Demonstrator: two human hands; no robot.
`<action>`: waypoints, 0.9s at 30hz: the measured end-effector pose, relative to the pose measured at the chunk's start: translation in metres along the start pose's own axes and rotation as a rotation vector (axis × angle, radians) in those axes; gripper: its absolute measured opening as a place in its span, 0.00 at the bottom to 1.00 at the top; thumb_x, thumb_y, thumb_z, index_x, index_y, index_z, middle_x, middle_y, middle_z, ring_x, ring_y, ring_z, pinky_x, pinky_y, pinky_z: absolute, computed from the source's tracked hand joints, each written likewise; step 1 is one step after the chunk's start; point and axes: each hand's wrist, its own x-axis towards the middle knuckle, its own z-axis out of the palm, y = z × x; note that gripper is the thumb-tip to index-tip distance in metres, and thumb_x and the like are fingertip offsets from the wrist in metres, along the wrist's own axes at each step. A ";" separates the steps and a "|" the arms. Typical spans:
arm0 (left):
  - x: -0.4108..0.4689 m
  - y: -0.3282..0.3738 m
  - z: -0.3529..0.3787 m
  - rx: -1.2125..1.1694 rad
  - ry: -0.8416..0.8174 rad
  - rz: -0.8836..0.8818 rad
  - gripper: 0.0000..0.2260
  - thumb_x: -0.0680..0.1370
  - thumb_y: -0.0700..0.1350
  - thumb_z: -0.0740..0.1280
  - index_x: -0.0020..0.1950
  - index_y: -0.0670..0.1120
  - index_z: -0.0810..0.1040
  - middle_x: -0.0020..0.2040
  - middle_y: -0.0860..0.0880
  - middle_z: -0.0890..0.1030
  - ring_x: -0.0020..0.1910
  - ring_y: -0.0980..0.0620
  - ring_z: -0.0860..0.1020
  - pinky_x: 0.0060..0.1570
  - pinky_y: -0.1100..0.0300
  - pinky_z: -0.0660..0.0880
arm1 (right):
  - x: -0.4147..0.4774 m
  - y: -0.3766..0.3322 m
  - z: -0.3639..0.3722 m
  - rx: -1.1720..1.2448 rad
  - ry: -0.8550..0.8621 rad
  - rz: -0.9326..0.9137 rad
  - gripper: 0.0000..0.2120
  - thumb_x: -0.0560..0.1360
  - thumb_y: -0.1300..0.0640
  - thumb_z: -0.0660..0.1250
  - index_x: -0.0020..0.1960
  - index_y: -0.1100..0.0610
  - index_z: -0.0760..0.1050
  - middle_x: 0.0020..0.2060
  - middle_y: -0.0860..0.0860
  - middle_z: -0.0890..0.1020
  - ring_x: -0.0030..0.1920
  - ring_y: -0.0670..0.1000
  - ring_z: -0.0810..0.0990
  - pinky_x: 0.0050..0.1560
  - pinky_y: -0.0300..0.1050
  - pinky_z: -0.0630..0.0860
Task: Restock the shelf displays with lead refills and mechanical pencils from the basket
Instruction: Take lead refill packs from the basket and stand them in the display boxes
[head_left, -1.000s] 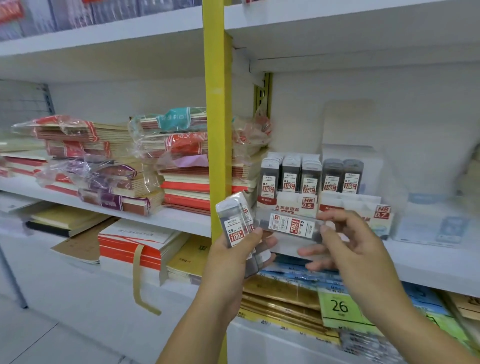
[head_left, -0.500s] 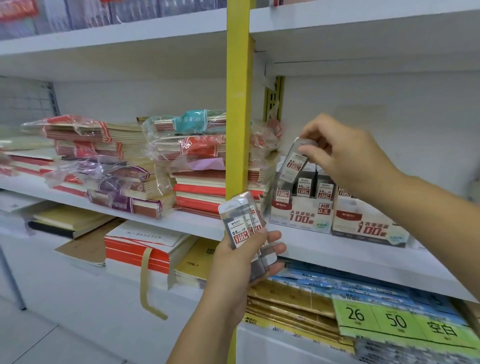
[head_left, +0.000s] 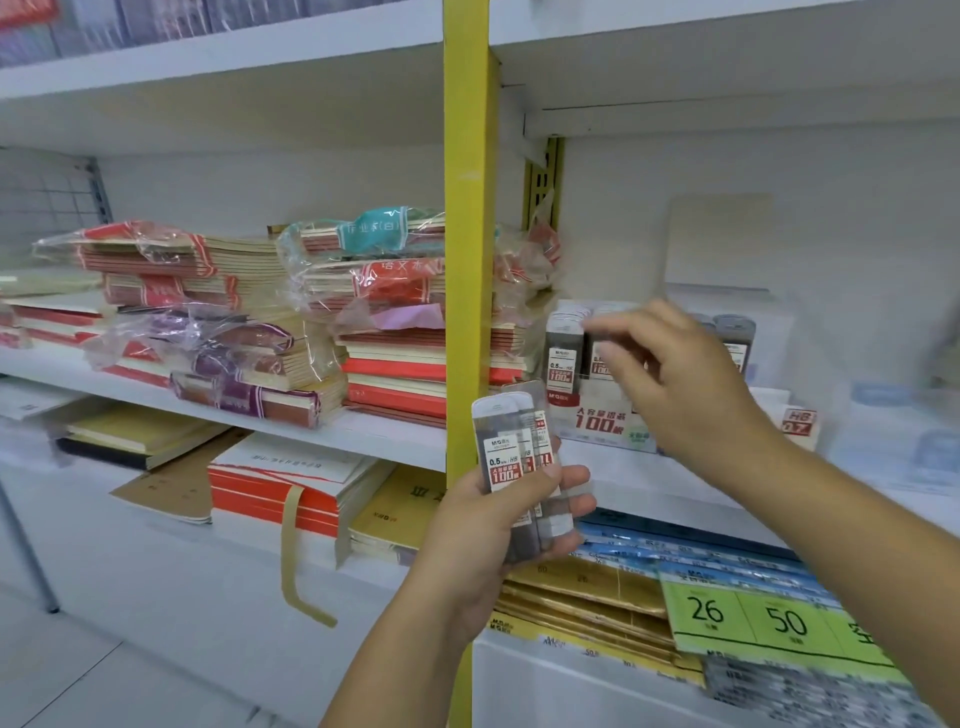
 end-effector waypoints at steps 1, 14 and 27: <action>-0.001 0.000 0.003 0.004 -0.028 -0.020 0.17 0.76 0.48 0.72 0.64 0.50 0.77 0.55 0.46 0.87 0.54 0.46 0.85 0.42 0.56 0.83 | -0.015 -0.002 -0.002 0.119 -0.048 0.077 0.12 0.79 0.50 0.61 0.61 0.43 0.77 0.48 0.37 0.78 0.49 0.34 0.74 0.45 0.29 0.66; -0.014 -0.015 0.030 0.044 -0.130 -0.171 0.14 0.73 0.47 0.73 0.58 0.47 0.84 0.56 0.42 0.86 0.55 0.43 0.85 0.43 0.54 0.83 | -0.086 0.009 -0.020 0.814 -0.137 0.472 0.13 0.79 0.56 0.65 0.52 0.38 0.81 0.46 0.44 0.86 0.45 0.45 0.85 0.40 0.36 0.80; -0.014 -0.010 0.036 0.206 0.003 -0.016 0.05 0.75 0.50 0.73 0.47 0.50 0.85 0.38 0.48 0.82 0.27 0.54 0.71 0.26 0.64 0.70 | -0.102 0.006 -0.027 0.770 -0.305 0.562 0.08 0.77 0.51 0.67 0.50 0.39 0.82 0.38 0.52 0.86 0.34 0.54 0.85 0.30 0.42 0.79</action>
